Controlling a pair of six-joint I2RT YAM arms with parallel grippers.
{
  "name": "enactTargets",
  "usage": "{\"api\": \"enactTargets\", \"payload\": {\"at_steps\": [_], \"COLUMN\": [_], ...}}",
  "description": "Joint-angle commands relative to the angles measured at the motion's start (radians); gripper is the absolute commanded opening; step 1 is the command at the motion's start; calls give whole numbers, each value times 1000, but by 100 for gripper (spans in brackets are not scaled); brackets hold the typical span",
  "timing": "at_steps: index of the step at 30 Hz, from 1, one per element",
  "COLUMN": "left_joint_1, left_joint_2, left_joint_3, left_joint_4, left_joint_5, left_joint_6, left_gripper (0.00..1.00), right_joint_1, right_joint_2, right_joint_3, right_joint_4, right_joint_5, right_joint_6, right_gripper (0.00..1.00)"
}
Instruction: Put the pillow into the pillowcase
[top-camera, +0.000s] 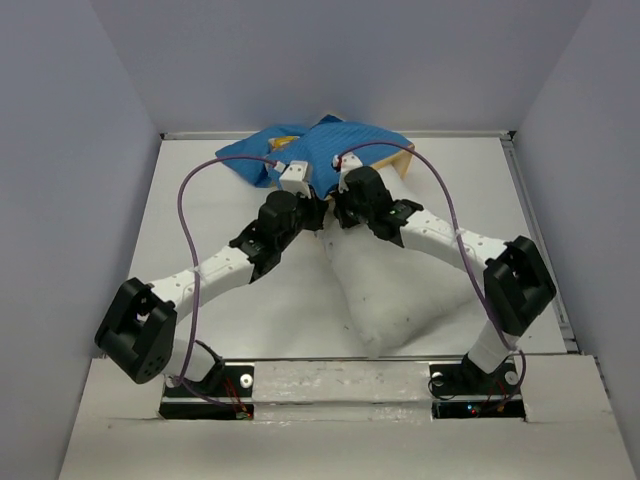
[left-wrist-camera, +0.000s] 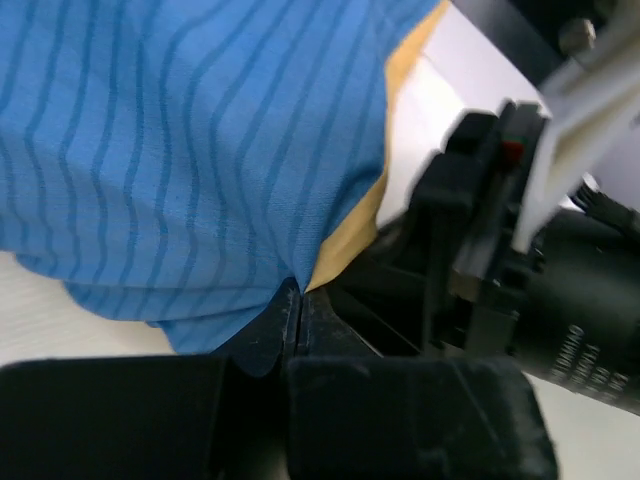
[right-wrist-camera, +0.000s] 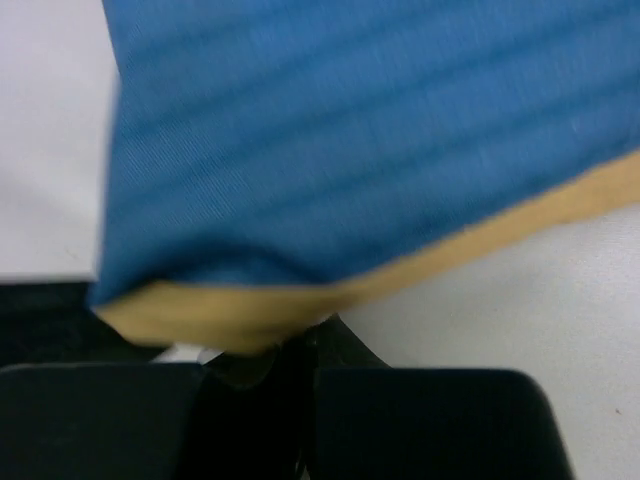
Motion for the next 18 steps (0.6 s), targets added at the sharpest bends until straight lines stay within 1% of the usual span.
{"api": "enactTargets", "payload": {"at_steps": [1,4,5,6,7,8,10,11,12,14,15,17,18], "left_joint_1": [-88,-94,-94,-94,-97,-111,-138,-176,-199,-249,-293,-335,-353], "left_joint_2": [-93,-77,-45,-27,10,28,74,85,93,95,87,46,30], "left_joint_3": [154,253,296,391,439,522,599,629,672,691,684,658,612], "left_joint_4": [130,100,42,15,-11,-53,-130,-155,-176,-215,-216,-212,-210], "left_joint_5": [231,259,271,317,340,375,395,403,409,411,399,385,377], "left_joint_6": [-78,-78,-74,-72,-72,-71,-60,-52,-46,-39,-46,-51,-63], "left_gripper": [0,0,0,0,0,0,0,0,0,0,0,0,0], "right_joint_1": [11,11,11,11,11,11,11,11,11,11,11,11,11], "right_joint_2": [-115,-252,-339,-378,-410,-465,-501,-501,-480,-429,-360,-315,-295], "right_joint_3": [-60,-183,-215,-238,-264,-278,-297,-286,-277,-271,-257,-228,-223], "right_joint_4": [371,574,625,675,686,711,714,693,676,702,700,696,700], "right_joint_5": [10,50,73,90,113,167,222,260,265,296,323,397,414], "right_joint_6": [123,142,136,131,122,101,87,85,84,87,90,130,144], "right_gripper": [0,0,0,0,0,0,0,0,0,0,0,0,0]}}
